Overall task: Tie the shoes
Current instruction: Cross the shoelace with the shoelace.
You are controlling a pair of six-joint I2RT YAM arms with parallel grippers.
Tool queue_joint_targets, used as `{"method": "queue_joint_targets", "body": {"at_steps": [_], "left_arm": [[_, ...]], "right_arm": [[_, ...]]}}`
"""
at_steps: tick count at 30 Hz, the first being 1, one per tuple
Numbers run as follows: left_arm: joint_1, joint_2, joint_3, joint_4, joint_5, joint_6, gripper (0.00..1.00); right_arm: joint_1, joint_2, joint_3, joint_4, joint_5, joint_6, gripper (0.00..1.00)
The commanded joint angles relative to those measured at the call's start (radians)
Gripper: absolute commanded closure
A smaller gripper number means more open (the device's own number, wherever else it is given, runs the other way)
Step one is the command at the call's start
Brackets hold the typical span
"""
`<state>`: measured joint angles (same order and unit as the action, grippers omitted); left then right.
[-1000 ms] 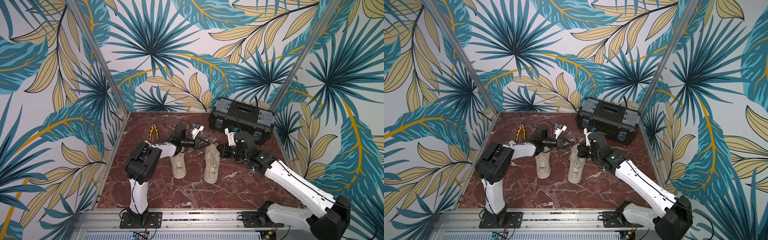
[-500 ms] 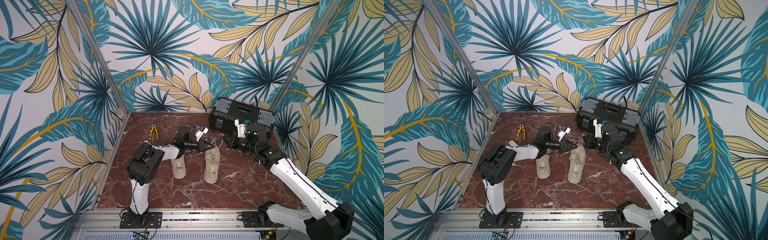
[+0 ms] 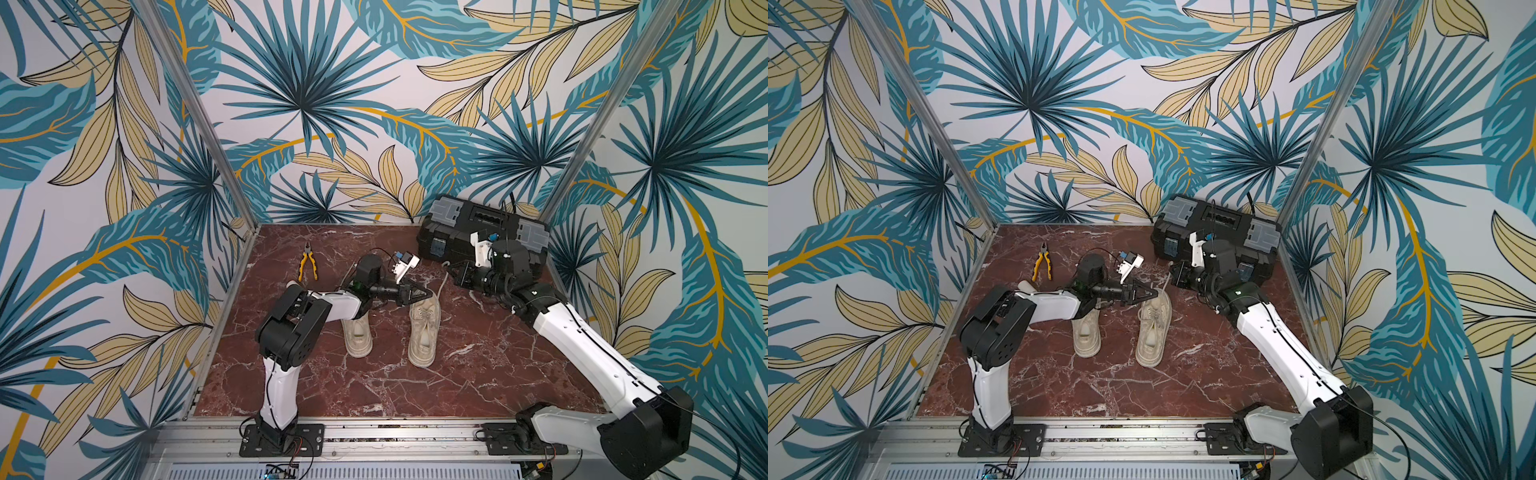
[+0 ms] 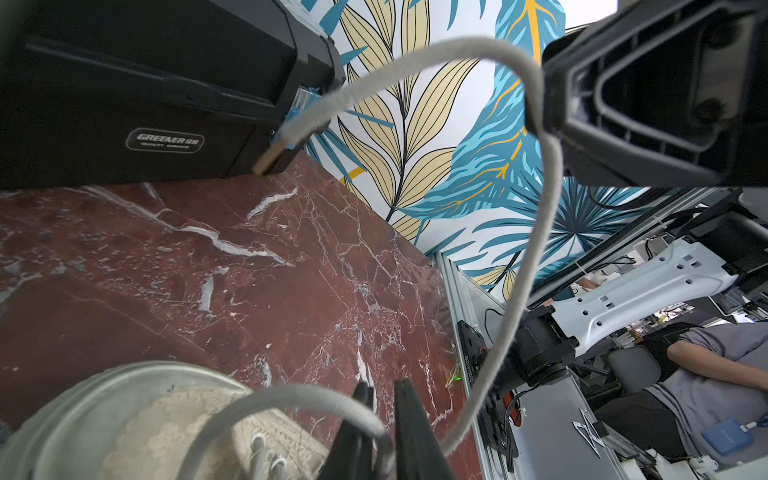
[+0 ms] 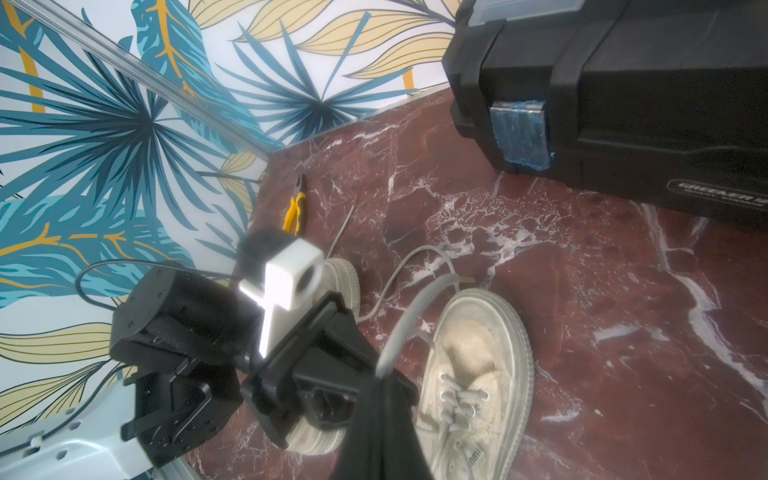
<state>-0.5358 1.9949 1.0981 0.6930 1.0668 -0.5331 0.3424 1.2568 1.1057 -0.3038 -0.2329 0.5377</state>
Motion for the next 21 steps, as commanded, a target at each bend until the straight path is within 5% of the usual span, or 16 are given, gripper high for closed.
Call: {"method": "queue_joint_targets", "body": {"at_steps": [1, 21], "left_arm": [[-0.005, 0.020, -0.001, 0.026, 0.021, -0.001, 0.82], [-0.011, 0.017, 0.009, 0.017, 0.029, 0.000, 0.75]], "right_arm": [[-0.006, 0.025, 0.025, 0.014, 0.011, -0.023, 1.00], [-0.016, 0.146, 0.122, 0.003, 0.026, -0.060, 1.00]]}}
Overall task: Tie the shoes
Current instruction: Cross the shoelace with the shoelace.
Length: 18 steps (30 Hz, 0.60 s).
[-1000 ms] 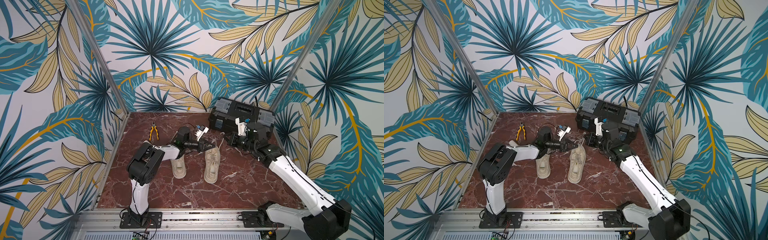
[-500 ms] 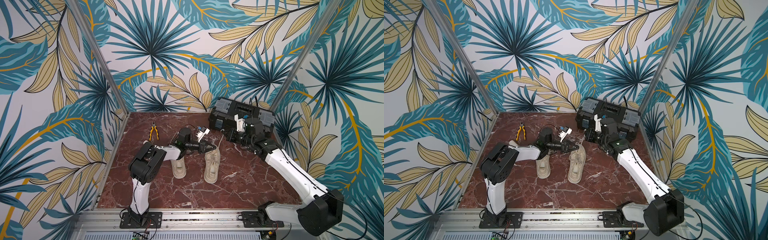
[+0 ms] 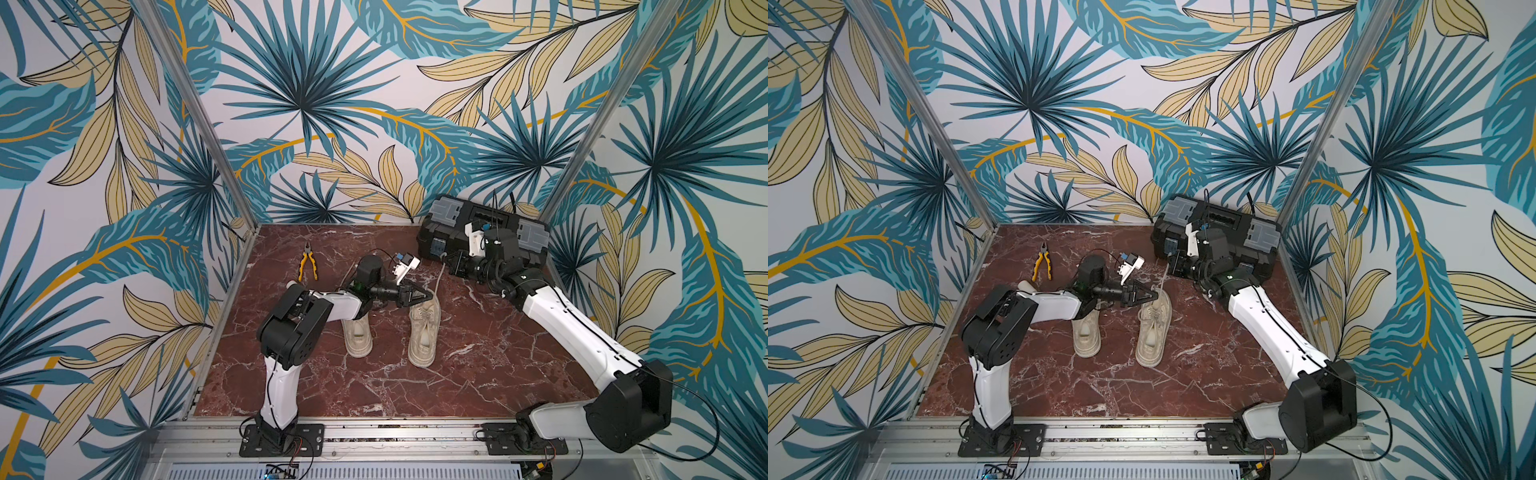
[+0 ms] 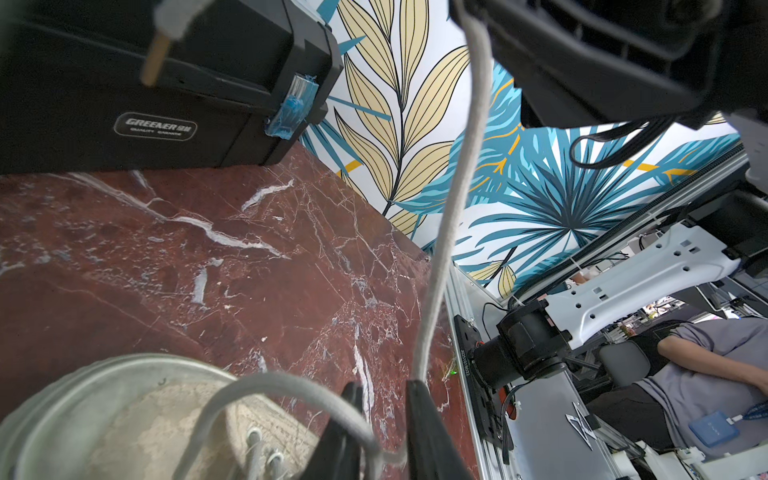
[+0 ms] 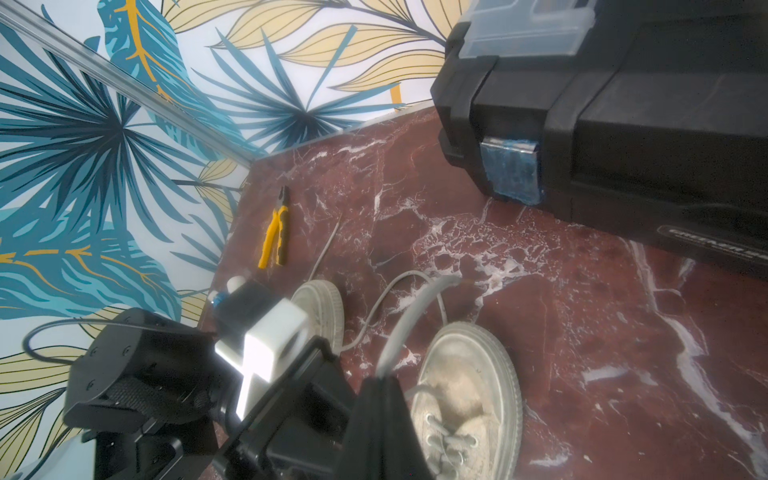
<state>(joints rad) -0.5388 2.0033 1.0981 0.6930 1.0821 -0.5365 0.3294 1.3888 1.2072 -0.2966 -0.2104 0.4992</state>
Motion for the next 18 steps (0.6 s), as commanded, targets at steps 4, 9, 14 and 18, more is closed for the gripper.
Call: {"method": "queue_joint_targets", "body": {"at_steps": [4, 9, 14, 18], "left_arm": [[-0.009, 0.011, 0.018, -0.002, 0.013, 0.013, 0.74], [-0.012, 0.011, 0.026, -0.017, 0.011, 0.021, 0.73], [-0.016, 0.012, 0.034, -0.032, 0.012, 0.028, 0.71], [-0.020, 0.009, 0.036, -0.031, 0.014, 0.028, 0.70]], "right_arm": [[-0.004, 0.031, 0.035, 0.001, -0.038, -0.006, 1.00], [-0.003, 0.048, 0.042, 0.019, -0.068, 0.014, 1.00], [-0.002, 0.059, 0.053, 0.039, -0.096, 0.033, 1.00], [-0.001, 0.078, 0.074, 0.028, -0.088, 0.022, 1.00]]}}
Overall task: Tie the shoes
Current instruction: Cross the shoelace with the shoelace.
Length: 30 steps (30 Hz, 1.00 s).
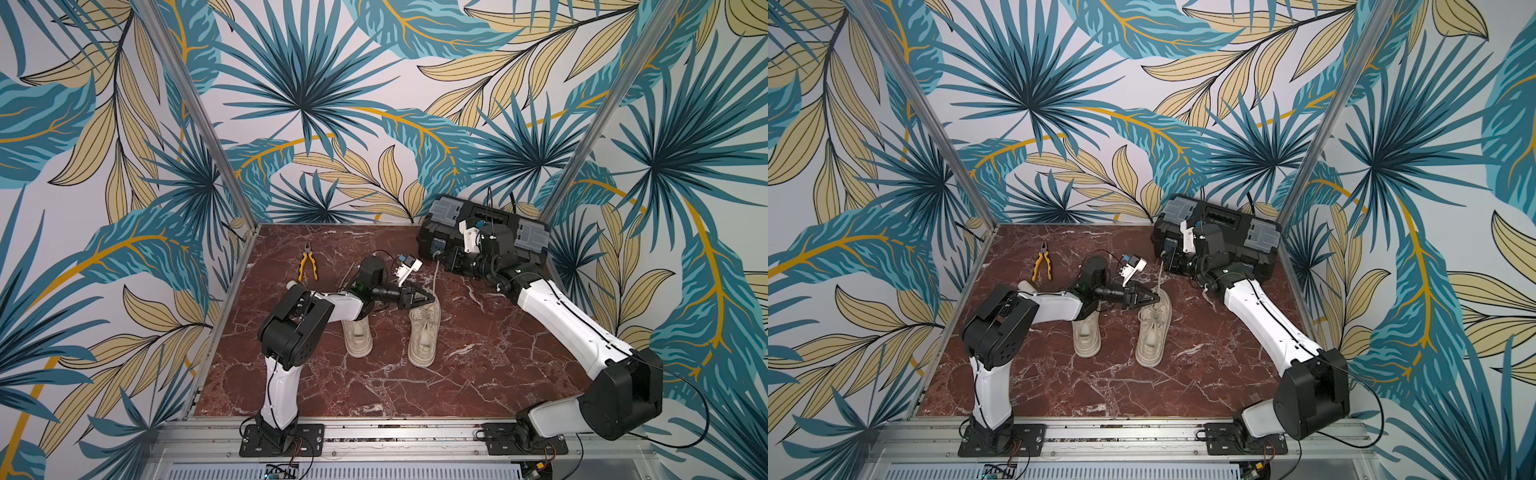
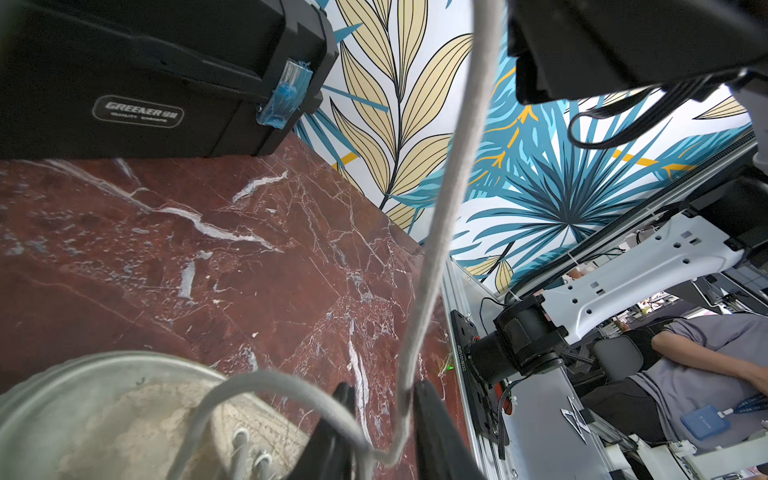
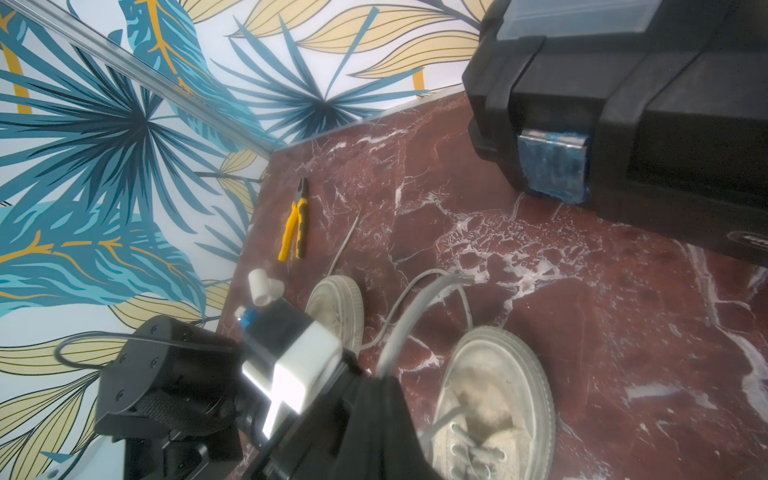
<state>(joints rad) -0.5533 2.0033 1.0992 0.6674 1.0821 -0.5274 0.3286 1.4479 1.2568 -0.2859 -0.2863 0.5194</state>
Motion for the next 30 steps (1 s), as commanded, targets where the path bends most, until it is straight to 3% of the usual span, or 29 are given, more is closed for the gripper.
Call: {"method": "queue_joint_targets", "body": {"at_steps": [1, 16, 25, 30], "left_arm": [[-0.006, 0.008, 0.034, -0.004, 0.015, 0.018, 0.70], [-0.011, 0.016, 0.066, -0.041, 0.006, 0.029, 0.71], [-0.013, 0.000, 0.073, -0.055, -0.005, 0.033, 0.90], [-0.013, -0.029, 0.054, -0.047, -0.002, 0.037, 0.95]], "right_arm": [[0.000, 0.022, 0.026, 0.017, -0.008, -0.001, 1.00], [0.016, 0.046, 0.049, 0.058, -0.050, 0.051, 1.00], [-0.002, 0.009, 0.035, 0.017, -0.022, -0.014, 1.00], [-0.045, 0.013, 0.011, 0.004, -0.062, -0.067, 1.00]]}}
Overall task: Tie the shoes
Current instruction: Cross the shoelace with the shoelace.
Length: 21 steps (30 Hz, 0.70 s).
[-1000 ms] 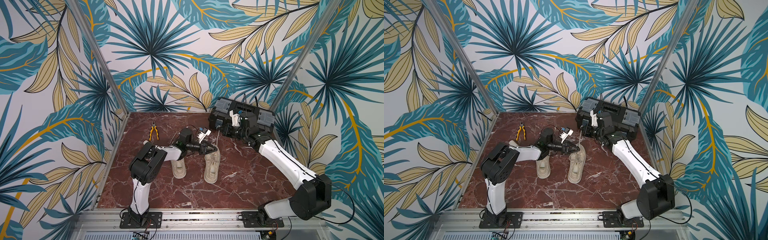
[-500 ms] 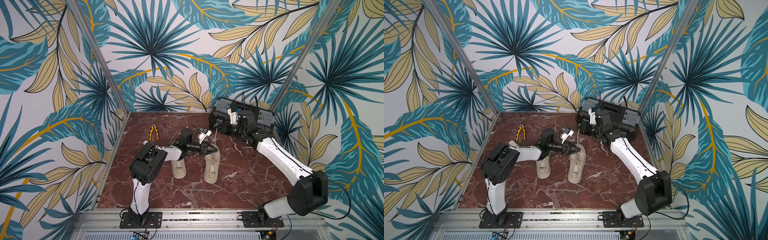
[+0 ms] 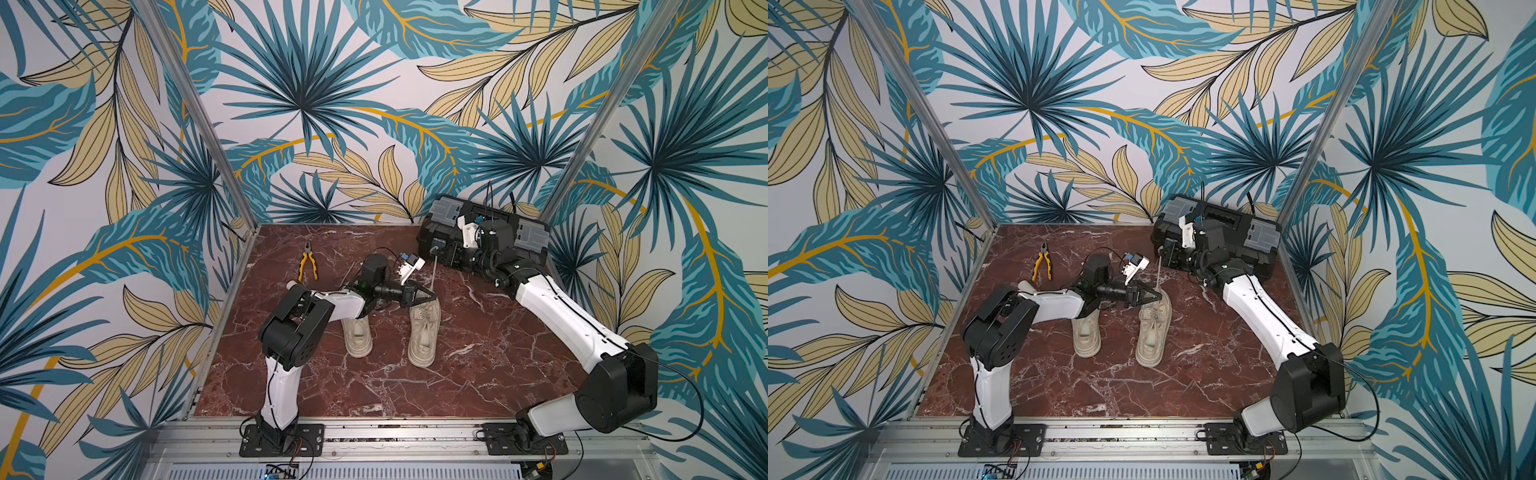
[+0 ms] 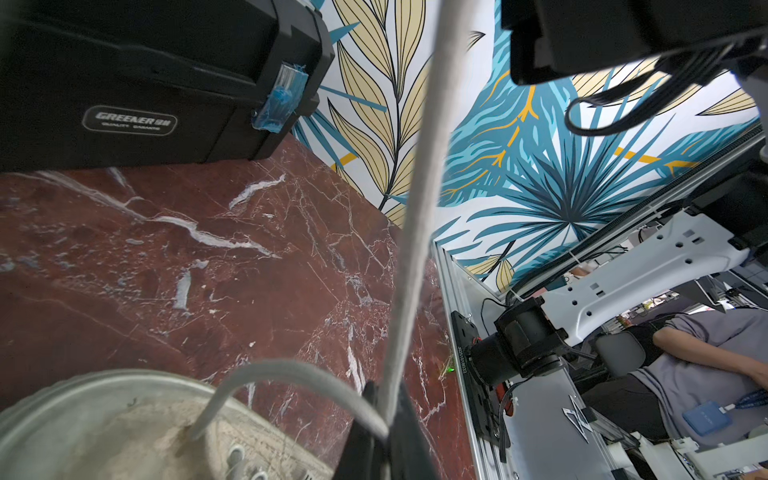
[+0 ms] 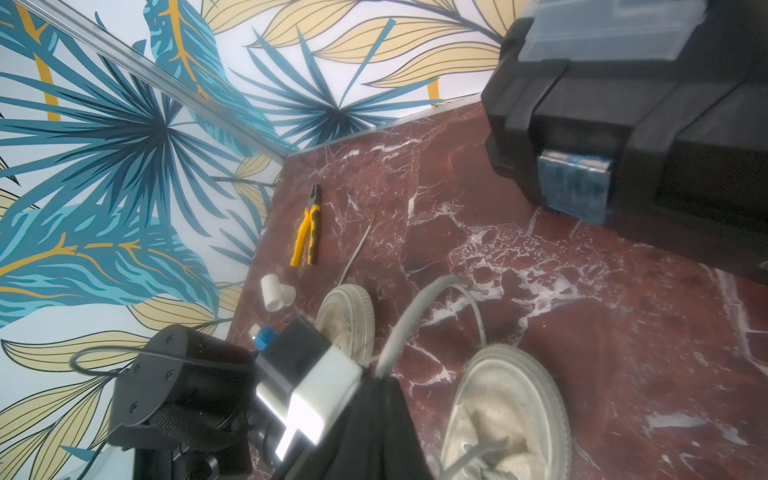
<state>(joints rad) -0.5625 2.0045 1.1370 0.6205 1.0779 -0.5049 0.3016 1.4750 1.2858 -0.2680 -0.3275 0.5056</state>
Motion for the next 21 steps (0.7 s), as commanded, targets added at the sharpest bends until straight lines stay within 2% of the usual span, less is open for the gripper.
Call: {"method": "queue_joint_targets", "body": {"at_steps": [1, 9, 11, 13, 16, 17, 19, 21], "left_arm": [[-0.004, -0.037, 0.010, 0.009, 0.002, 0.012, 0.96], [-0.004, -0.047, -0.008, 0.029, 0.010, 0.002, 0.98], [-0.005, -0.047, -0.011, 0.037, 0.008, -0.003, 0.98], [-0.004, -0.047, -0.022, 0.065, 0.001, -0.017, 0.98], [-0.002, -0.047, -0.035, 0.098, -0.022, -0.042, 0.98], [-0.002, -0.047, -0.038, 0.105, -0.030, -0.047, 0.98], [0.000, -0.046, -0.042, 0.115, -0.049, -0.059, 0.98], [0.001, -0.041, -0.044, 0.125, -0.061, -0.069, 0.99]], "right_arm": [[-0.020, 0.002, -0.015, -0.016, -0.032, -0.063, 1.00], [-0.005, 0.189, 0.035, 0.041, -0.177, -0.024, 1.00], [0.003, 0.233, 0.054, 0.076, -0.195, -0.022, 0.95], [0.004, 0.266, 0.074, 0.064, -0.202, -0.034, 0.86], [-0.003, 0.258, 0.084, -0.016, -0.121, -0.102, 0.57], [-0.011, 0.247, 0.082, -0.030, -0.100, -0.123, 0.50], [-0.036, 0.214, 0.068, -0.060, -0.051, -0.166, 0.40], [-0.066, 0.168, 0.038, -0.073, -0.025, -0.196, 0.35]]}}
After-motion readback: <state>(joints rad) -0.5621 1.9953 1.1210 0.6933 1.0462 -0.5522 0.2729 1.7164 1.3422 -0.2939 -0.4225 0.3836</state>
